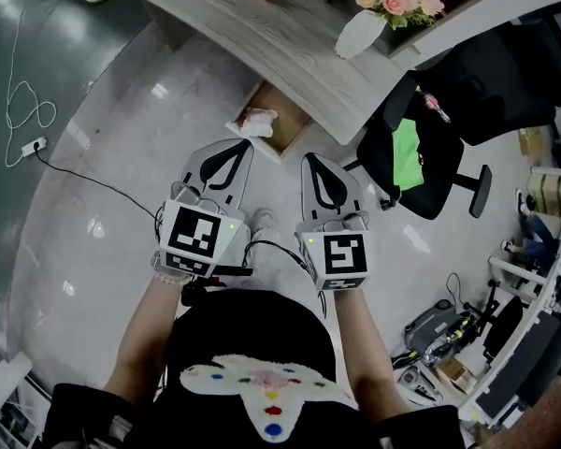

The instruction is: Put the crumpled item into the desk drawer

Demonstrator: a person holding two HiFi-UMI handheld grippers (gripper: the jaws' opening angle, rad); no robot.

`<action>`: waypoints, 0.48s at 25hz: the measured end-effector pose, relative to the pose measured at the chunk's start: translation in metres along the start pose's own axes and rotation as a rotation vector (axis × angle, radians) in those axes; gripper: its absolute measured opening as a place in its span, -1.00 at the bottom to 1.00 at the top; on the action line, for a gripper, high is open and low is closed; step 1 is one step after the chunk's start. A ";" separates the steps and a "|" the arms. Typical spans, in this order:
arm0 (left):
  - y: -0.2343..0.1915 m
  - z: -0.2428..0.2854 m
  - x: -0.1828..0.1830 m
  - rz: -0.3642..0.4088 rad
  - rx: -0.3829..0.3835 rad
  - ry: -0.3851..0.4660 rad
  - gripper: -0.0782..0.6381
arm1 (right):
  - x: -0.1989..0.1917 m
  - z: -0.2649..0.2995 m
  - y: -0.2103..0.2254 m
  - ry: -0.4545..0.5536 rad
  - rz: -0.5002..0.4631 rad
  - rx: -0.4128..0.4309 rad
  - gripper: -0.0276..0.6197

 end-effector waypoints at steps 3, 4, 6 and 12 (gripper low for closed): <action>-0.003 -0.008 0.015 0.013 0.013 0.022 -0.75 | 0.011 -0.006 -0.002 0.023 0.000 0.007 -0.90; -0.004 -0.012 0.019 0.019 0.015 0.028 -0.75 | 0.015 -0.009 -0.003 0.030 0.001 0.010 -0.90; -0.004 -0.018 0.026 0.032 0.018 0.038 -0.75 | 0.023 -0.014 -0.004 0.046 0.000 0.014 -0.90; -0.005 -0.033 0.038 0.057 0.025 0.041 -0.75 | 0.048 -0.027 -0.002 0.079 -0.030 0.015 -0.90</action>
Point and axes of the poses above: the fingertips, and each gripper's own axes: z forward along the fingers, y to its right, x out of its top, the point moved 3 cm from there along -z, backward along the fingers, and after that the axes turned 9 degrees about z, right-handed, at the moved point
